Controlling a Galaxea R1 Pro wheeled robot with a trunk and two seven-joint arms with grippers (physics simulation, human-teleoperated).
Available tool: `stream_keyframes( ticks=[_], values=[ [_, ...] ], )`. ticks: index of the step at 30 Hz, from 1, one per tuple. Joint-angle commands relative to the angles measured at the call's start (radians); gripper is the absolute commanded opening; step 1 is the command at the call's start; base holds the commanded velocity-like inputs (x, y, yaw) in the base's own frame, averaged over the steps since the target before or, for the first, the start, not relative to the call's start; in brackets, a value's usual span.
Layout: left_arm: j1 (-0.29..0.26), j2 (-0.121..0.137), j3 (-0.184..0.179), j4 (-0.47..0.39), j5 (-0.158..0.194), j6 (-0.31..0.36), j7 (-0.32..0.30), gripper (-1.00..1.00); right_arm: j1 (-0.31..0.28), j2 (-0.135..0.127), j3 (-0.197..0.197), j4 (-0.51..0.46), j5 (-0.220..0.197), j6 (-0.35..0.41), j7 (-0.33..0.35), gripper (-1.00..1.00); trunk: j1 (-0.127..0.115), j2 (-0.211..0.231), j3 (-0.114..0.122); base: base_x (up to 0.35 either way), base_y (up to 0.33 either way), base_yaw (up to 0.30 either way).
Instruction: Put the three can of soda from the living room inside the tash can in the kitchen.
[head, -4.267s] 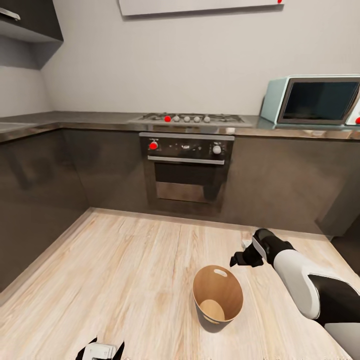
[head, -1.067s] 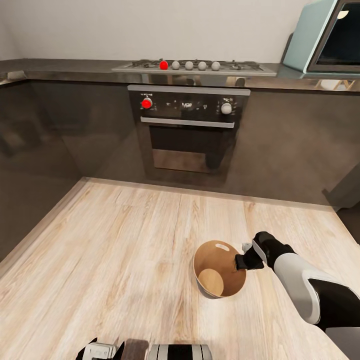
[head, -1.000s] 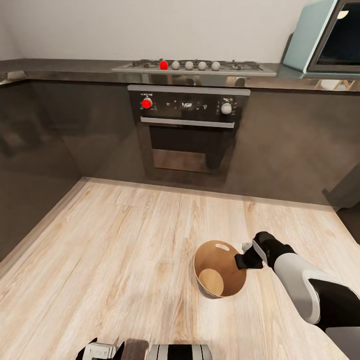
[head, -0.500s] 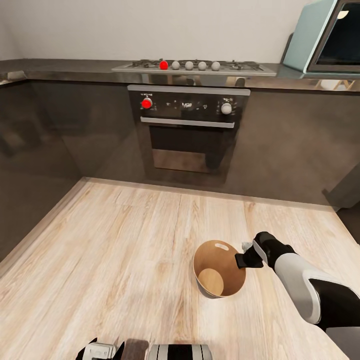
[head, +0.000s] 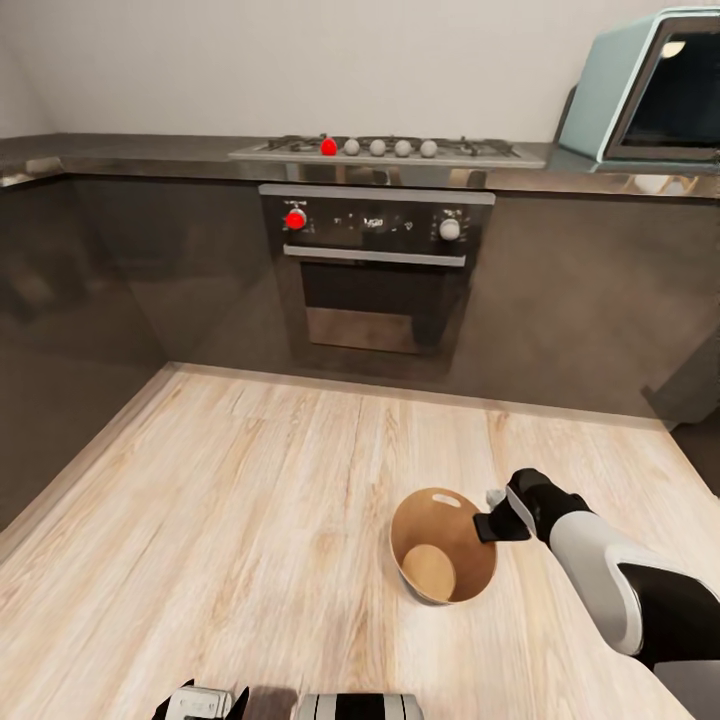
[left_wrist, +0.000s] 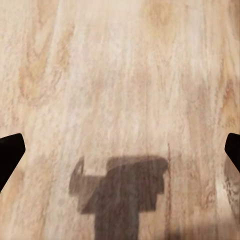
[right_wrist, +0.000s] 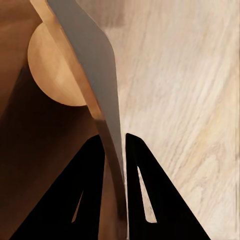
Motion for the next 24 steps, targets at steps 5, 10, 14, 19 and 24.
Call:
stream_keyframes(
  ticks=[5, 10, 14, 19, 24],
  values=[
    [0.000, 0.000, 0.000, 0.000, -0.001, 0.001, 0.000, 1.00, 0.003, 0.001, -0.008, 0.000, -0.020, 0.003, 0.005, -1.00, -0.002, 0.001, 0.019, 0.000, 0.000, 0.000],
    [0.000, 0.000, 0.000, 0.001, -0.002, 0.005, 0.000, 1.00, 0.004, 0.001, -0.008, 0.000, -0.020, -0.003, 0.005, -1.00, -0.004, 0.002, 0.039, 0.000, 0.000, 0.000],
    [-0.001, 0.000, 0.000, 0.002, -0.003, 0.015, 0.000, 1.00, 0.017, 0.003, -0.008, 0.000, -0.021, -0.054, 0.011, -1.00, -0.006, 0.003, 0.054, 0.000, 0.000, 0.000],
    [-0.008, 0.001, 0.000, 0.005, -0.005, 0.037, 0.000, 1.00, 0.032, 0.007, -0.008, 0.001, -0.021, -0.090, 0.016, -1.00, -0.009, 0.004, 0.074, 0.000, 0.000, 0.000],
    [-0.021, 0.001, 0.000, 0.009, -0.005, 0.075, -0.001, 1.00, 0.040, 0.007, -0.008, 0.001, -0.023, -0.102, 0.019, -1.00, -0.011, 0.006, 0.093, 0.000, 0.000, 0.000]
  ],
)
